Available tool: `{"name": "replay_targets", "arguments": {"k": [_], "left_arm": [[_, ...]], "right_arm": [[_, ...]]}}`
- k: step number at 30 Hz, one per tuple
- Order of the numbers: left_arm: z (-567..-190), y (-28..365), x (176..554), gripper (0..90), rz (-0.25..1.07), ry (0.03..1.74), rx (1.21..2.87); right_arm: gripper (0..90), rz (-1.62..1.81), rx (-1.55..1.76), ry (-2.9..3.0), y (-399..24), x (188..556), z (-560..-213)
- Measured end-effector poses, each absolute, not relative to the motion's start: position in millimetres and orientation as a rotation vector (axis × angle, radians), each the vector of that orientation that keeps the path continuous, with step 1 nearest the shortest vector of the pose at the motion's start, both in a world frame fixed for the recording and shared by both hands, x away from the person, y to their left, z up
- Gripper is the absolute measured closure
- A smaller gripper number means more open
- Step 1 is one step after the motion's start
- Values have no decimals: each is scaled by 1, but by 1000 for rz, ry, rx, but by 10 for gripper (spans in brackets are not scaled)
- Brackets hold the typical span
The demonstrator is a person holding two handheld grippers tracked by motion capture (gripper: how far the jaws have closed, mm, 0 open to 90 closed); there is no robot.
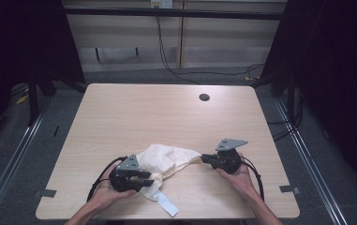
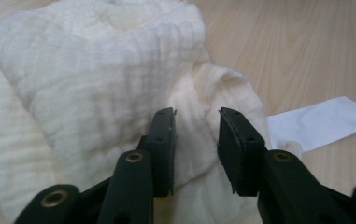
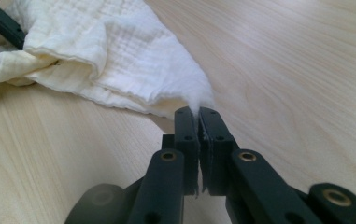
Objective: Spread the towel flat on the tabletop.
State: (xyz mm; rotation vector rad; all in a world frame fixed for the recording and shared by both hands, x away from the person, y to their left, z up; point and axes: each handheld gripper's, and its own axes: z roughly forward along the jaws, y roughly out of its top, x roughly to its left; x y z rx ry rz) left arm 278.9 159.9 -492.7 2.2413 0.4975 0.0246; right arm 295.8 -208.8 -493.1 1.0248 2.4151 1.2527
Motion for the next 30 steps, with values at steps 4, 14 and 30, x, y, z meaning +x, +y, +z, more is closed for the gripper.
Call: {"name": "replay_targets", "arguments": {"k": [4,14,30], "left_arm": [[-493,165,276,731,35,492,2256],[-496,153,273,695,83,485,2297],[-476,175,284,866,6,537,2150]], "right_arm": [[872,1261,1051,2404,-211,295,-492],[869,1263,1067,2395,-213,296,-491],[870,1349,1076,2361,-224,293,-481]]}}
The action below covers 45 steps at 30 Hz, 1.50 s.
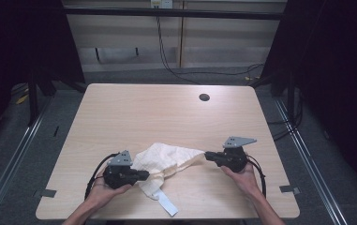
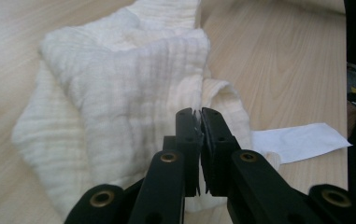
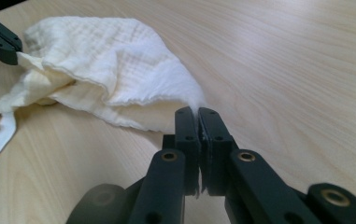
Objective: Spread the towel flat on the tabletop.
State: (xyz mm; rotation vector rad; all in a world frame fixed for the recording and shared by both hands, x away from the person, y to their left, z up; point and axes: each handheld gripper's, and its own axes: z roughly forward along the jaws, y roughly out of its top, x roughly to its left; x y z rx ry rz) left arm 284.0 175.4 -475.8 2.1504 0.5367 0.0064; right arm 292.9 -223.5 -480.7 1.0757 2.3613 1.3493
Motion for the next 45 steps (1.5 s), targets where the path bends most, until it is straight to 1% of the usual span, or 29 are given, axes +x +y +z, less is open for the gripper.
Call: {"name": "replay_targets", "arguments": {"k": [9,14,16,22,25,30,31,33,37,45], "left_arm": [[-459,200,288,869,22,558,2043],[-446,206,294,871,31,576,1981],[-443,207,296,874,36,574,1981],[-418,213,303,875,56,541,1940],[-409,221,302,876,71,553,1915],[-401,221,304,876,80,535,1896],[-395,219,305,876,88,529,1890],[-391,219,306,876,89,522,1888],[-379,219,310,877,117,528,1864],[-362,223,311,878,150,520,1835]], "right_arm": [[871,1455,1078,2383,-228,291,-468],[869,1463,1037,2369,-224,292,-447],[873,1469,1031,2361,-224,293,-441],[877,1537,991,2334,-226,297,-420],[878,1566,977,2313,-225,298,-406],[878,1605,945,2288,-224,299,-390],[879,1631,927,2262,-224,299,-381],[879,1642,922,2256,-224,298,-378],[879,1613,913,2230,-226,301,-362],[879,1625,916,2183,-235,303,-345]]}}
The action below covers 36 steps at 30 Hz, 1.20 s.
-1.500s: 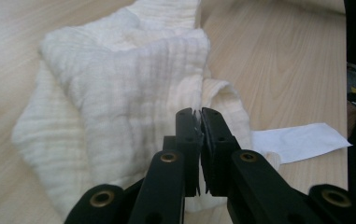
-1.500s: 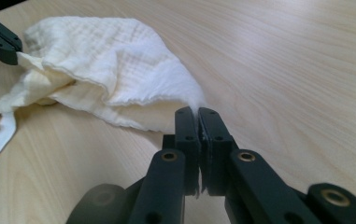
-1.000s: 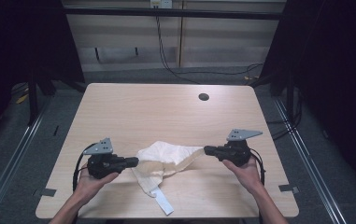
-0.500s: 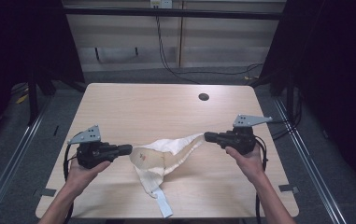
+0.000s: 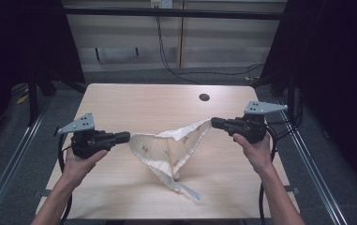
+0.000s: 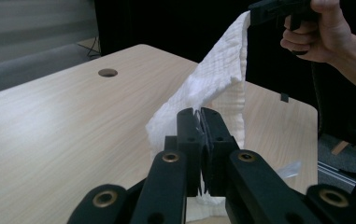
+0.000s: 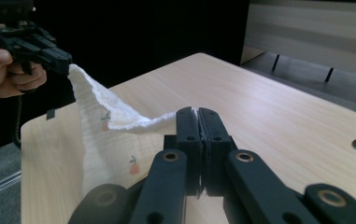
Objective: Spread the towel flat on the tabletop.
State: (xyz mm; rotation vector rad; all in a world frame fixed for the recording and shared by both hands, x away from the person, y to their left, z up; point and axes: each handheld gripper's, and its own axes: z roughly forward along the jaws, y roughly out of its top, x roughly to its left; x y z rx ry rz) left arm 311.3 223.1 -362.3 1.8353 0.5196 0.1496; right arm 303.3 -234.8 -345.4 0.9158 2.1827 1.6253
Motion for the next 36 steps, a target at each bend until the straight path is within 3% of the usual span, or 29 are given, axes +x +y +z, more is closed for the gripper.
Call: {"name": "replay_targets", "arguments": {"k": [8,19,36], "left_arm": [[-343,229,316,879,186,516,1806],[-331,233,313,880,230,516,1805],[-290,241,265,879,322,435,1794]], "right_arm": [[884,1620,879,2139,-241,302,-313],[884,1599,800,2150,-237,291,-295],[885,1682,636,2130,-238,228,-266]]}}
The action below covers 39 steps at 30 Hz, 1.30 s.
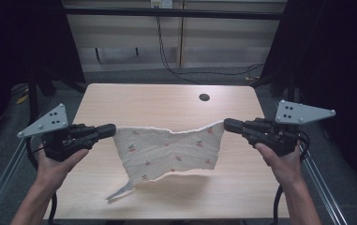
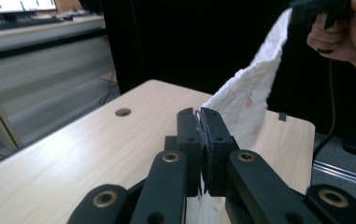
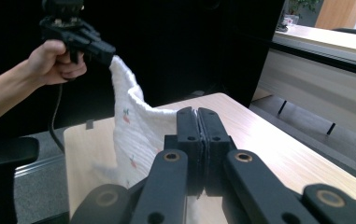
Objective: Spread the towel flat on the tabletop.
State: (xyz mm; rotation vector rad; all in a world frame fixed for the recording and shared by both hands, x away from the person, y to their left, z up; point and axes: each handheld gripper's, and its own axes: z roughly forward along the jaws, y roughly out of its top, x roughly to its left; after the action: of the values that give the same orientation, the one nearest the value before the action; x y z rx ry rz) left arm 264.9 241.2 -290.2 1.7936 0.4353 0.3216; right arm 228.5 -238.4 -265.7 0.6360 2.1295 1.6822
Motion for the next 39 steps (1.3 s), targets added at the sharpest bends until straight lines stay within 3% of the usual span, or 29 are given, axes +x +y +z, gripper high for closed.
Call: {"name": "replay_targets", "arguments": {"k": [6,15,23,39], "left_arm": [[-314,235,282,879,291,490,1828],[-355,217,319,879,217,574,1864],[-365,219,315,878,197,599,1875],[-394,227,330,877,201,704,1900]], "right_arm": [[885,1652,684,2133,-239,229,-283],[884,1605,840,2213,-242,264,-328],[884,1551,932,2243,-247,286,-358],[882,1519,1001,2227,-240,312,-383]]}}
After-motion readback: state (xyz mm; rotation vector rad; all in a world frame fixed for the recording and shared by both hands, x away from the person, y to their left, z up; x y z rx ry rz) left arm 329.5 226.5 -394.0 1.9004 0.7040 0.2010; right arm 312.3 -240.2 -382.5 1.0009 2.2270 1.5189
